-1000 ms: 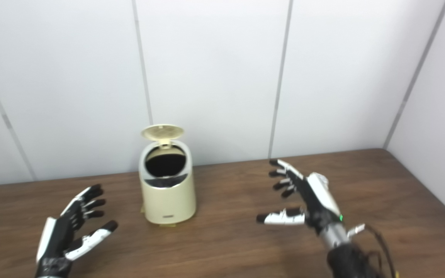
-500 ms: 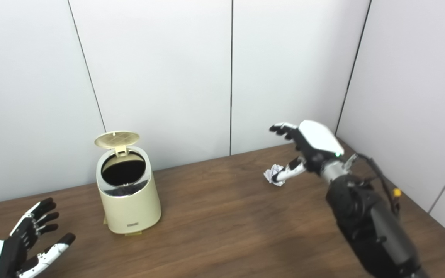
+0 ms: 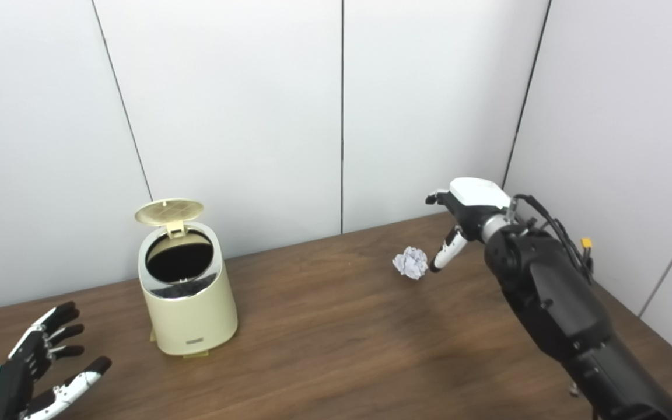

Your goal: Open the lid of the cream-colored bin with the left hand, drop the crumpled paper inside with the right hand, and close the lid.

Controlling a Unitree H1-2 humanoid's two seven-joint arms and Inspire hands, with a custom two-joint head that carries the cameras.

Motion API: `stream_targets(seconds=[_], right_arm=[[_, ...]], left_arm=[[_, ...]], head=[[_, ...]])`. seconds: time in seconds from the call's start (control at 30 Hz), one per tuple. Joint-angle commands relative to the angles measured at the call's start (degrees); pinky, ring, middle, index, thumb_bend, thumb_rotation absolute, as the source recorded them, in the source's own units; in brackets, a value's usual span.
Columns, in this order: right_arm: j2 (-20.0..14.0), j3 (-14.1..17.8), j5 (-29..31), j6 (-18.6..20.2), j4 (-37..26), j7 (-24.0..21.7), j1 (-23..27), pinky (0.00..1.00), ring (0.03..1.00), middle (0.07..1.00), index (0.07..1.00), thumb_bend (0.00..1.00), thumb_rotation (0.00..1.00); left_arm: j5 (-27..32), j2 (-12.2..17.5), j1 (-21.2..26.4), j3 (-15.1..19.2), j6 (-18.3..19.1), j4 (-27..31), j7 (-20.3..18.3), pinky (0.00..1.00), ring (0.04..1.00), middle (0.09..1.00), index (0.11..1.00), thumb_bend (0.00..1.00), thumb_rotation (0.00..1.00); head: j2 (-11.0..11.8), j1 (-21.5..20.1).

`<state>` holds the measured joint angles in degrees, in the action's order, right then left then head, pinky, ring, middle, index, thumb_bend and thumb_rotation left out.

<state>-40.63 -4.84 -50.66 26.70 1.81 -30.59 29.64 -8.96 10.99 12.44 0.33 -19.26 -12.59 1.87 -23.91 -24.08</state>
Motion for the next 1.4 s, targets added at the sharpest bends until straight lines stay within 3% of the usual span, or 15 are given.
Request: stream_targets(seconds=[0.0,0.07,0.1,0.2,0.33,0.57,0.7,0.83,1.17,1.33,1.37], right_arm=[[-0.29,0.64,1.06,-0.07,1.97,2.06,3.70,0.50,0.657,0.744,0.868,0.85,0.19],[0.95,0.75,2.69,-1.12,5.39,4.91,4.22,0.50,0.669,0.732,0.861,0.85,0.18],[1.44,0.59,3.04,-1.32,6.88,6.16,4.41,0.44,0.606,0.685,0.856,0.85,0.17],[2.36,-0.33,3.59,-1.29,10.53,8.59,4.93,0.61,0.776,0.815,0.854,0.84,0.21],[3.11,-1.46,4.87,-2.78,14.67,11.87,5.28,0.68,0.815,0.843,0.847,0.83,0.22],[4.06,-3.70,6.75,-6.38,19.50,17.18,5.71,0.59,0.733,0.777,0.823,0.85,0.26],[4.57,-5.11,6.99,-6.03,20.94,17.68,6.31,0.64,0.758,0.804,0.828,0.83,0.24],[4.28,-7.09,6.52,-6.88,22.61,18.94,6.81,0.63,0.742,0.795,0.819,0.84,0.25],[4.21,-8.03,7.25,-7.92,21.91,19.49,6.31,0.62,0.747,0.790,0.814,0.85,0.24],[4.07,-8.25,7.91,-10.31,23.69,20.99,6.55,0.53,0.653,0.731,0.785,0.84,0.21],[4.01,-8.25,8.09,-11.11,24.12,21.49,6.56,0.52,0.626,0.698,0.728,0.82,0.18]], left_arm=[[-1.45,0.00,-1.85,-0.11,-0.17,-0.45,0.84,0.67,0.781,0.842,0.877,0.73,0.22],[-1.88,-0.09,-1.82,-0.21,-0.10,-0.40,0.93,0.66,0.771,0.838,0.873,0.73,0.23],[-1.99,-0.16,-1.89,-0.25,0.02,-0.24,0.92,0.65,0.767,0.837,0.872,0.74,0.24],[-1.89,-0.36,-2.32,-0.28,0.75,0.71,0.68,0.66,0.772,0.837,0.873,0.74,0.24],[-1.59,-0.49,-2.83,-0.33,1.89,2.05,0.44,0.67,0.778,0.839,0.877,0.74,0.25],[-1.00,-0.77,-3.09,-0.49,2.64,2.97,-0.03,0.68,0.784,0.844,0.887,0.75,0.25],[-0.88,-0.96,-3.20,-0.61,3.41,3.38,-0.22,0.70,0.794,0.840,0.888,0.77,0.26],[-0.64,-0.93,-3.21,-0.75,3.09,3.20,-0.36,0.70,0.795,0.838,0.888,0.77,0.26],[-1.11,-0.90,-3.08,-0.81,3.00,2.60,-0.04,0.70,0.785,0.834,0.881,0.77,0.26],[-1.08,-0.78,-3.29,-0.83,3.87,3.20,-0.31,0.69,0.789,0.838,0.883,0.77,0.27],[-1.14,-0.74,-3.34,-0.83,3.98,3.33,-0.32,0.68,0.786,0.835,0.881,0.77,0.27]], head=[[-0.04,0.08],[-0.06,0.36],[-0.09,0.48],[-0.21,0.85],[-0.56,1.14],[-0.93,1.82],[-1.02,1.84],[-1.23,1.97],[-1.63,2.21],[-2.28,2.47],[-2.34,2.47]])
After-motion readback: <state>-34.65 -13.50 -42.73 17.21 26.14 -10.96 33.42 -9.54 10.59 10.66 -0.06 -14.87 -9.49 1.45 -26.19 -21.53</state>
